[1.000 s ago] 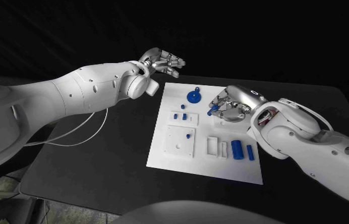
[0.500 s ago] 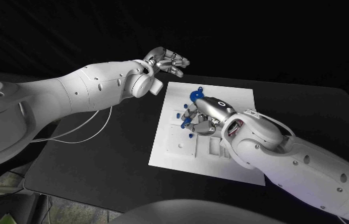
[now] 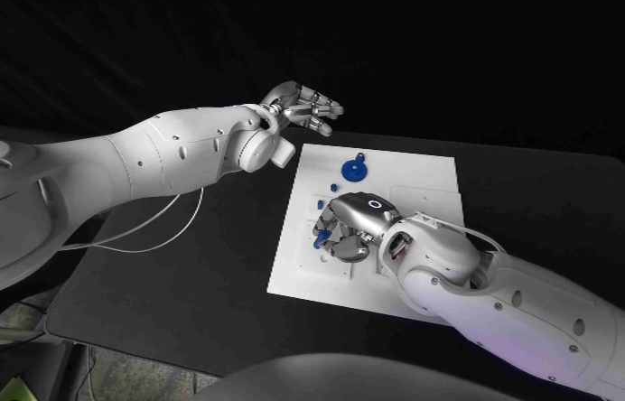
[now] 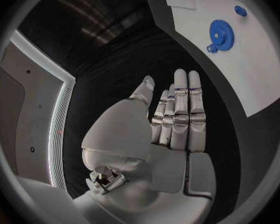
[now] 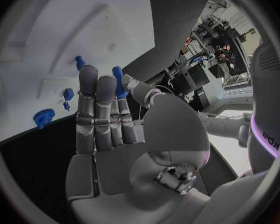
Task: Assemble the parts on the task board
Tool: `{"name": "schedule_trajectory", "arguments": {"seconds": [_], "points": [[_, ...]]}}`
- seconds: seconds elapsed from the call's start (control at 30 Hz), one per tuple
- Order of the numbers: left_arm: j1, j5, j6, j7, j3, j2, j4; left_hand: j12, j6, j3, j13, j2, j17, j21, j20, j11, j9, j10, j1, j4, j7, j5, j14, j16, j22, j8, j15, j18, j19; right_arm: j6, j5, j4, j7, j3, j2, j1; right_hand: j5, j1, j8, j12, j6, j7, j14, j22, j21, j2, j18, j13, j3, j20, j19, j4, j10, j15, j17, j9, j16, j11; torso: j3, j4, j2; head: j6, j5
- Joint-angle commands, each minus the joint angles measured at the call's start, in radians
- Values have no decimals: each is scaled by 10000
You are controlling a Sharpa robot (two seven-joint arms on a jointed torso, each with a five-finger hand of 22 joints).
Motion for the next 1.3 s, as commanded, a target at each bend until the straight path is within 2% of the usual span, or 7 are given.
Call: {"name": "schedule_trajectory", "arguments": {"seconds": [0.03,0.27,0.4,0.9,1.3], "points": [[5,-17,151,52,7,15,10,-1,-29,-44,-1,44,-9,60,27,1,17,-26,70,-33,-31,-29,-45,-21,-16,26,12,-161,61,257,-455,-52,-6,-43,-17,6,52,-29,40,17,94,-17,20,29,-53,88,173,7,-5,-58,269,-89,68,-42,-9,27,-33,-9,11,-13,5,-31,22],[5,-17,154,48,7,3,8,-1,-29,-44,-1,44,-9,60,27,1,17,-26,70,-33,-31,-29,-45,-21,-16,26,12,-161,61,418,-498,-30,-52,-102,-121,4,53,-37,39,16,113,-22,17,41,-66,86,170,8,-4,-60,269,-102,90,-45,-14,32,-38,-16,15,-19,2,-73,86],[5,-17,155,42,6,-9,12,-1,-29,-44,-1,44,-9,60,27,1,17,-26,70,-33,-31,-29,-45,-21,-16,26,12,-161,61,548,-503,17,-71,-116,-168,-6,53,-37,39,16,113,-22,17,41,-66,86,170,8,-4,-60,269,-102,90,-45,-14,32,-38,-16,10,-21,-1,-80,31],[5,-17,168,24,6,-17,0,-3,-28,-41,-1,56,-12,65,26,-1,16,-23,63,-39,-33,-31,-41,-19,-16,24,11,-161,61,669,-522,108,-85,-129,-197,-39,55,-52,39,15,133,-28,17,73,-100,101,164,7,2,-68,272,-140,111,-49,-24,41,-48,-21,2,-8,1,-170,79],[5,-17,180,7,5,-10,-3,-3,-28,-41,-1,56,-12,65,26,-1,16,-23,63,-39,-33,-31,-41,-19,-16,24,11,-161,61,847,-458,75,-59,-129,-203,-75,55,-68,36,15,133,-28,17,98,-132,116,158,8,4,-71,277,-165,115,-52,-32,46,-55,-21,6,-11,0,-175,136]]}}
